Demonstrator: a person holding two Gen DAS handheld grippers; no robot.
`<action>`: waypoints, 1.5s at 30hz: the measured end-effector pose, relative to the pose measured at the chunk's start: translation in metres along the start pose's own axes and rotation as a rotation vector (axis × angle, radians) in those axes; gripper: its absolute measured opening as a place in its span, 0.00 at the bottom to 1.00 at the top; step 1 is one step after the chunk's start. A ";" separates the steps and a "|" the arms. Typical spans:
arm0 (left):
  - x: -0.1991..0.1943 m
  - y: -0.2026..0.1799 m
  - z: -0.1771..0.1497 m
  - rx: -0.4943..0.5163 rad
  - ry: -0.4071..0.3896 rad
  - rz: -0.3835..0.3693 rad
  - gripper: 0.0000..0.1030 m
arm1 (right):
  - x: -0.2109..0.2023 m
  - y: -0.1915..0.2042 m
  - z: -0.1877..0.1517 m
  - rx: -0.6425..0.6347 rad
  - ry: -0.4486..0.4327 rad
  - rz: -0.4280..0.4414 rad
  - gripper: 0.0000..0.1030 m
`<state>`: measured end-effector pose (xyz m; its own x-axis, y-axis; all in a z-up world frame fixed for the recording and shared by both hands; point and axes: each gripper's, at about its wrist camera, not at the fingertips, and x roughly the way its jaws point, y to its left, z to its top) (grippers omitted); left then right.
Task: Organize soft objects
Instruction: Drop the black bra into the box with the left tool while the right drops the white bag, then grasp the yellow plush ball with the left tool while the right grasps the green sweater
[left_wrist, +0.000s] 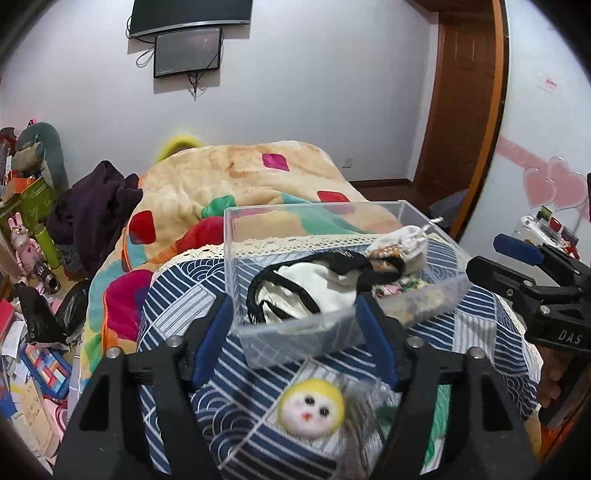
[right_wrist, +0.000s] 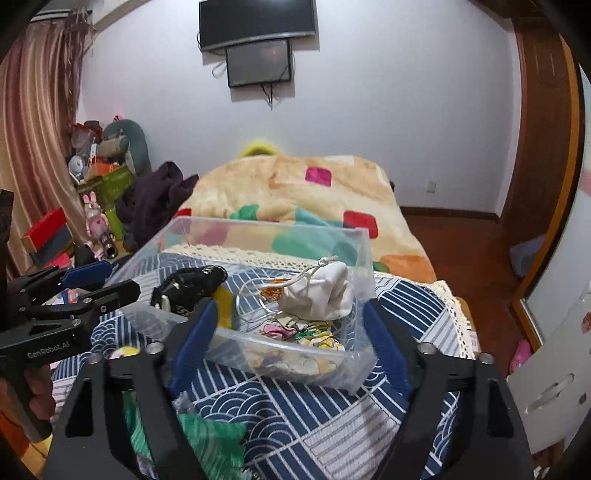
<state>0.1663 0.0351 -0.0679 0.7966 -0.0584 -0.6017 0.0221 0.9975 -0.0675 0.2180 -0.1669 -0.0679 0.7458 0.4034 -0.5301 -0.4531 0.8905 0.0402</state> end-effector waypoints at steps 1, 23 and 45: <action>-0.004 0.000 -0.003 0.005 -0.003 0.000 0.71 | -0.003 0.002 -0.001 0.000 -0.006 0.006 0.80; 0.007 0.013 -0.078 -0.070 0.126 -0.012 0.73 | 0.011 0.034 -0.072 0.059 0.149 0.175 0.83; -0.001 0.001 -0.073 -0.058 0.078 -0.050 0.41 | 0.006 0.034 -0.072 0.063 0.119 0.222 0.10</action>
<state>0.1219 0.0330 -0.1254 0.7461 -0.1130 -0.6561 0.0237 0.9894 -0.1434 0.1716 -0.1499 -0.1306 0.5667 0.5663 -0.5985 -0.5655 0.7956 0.2173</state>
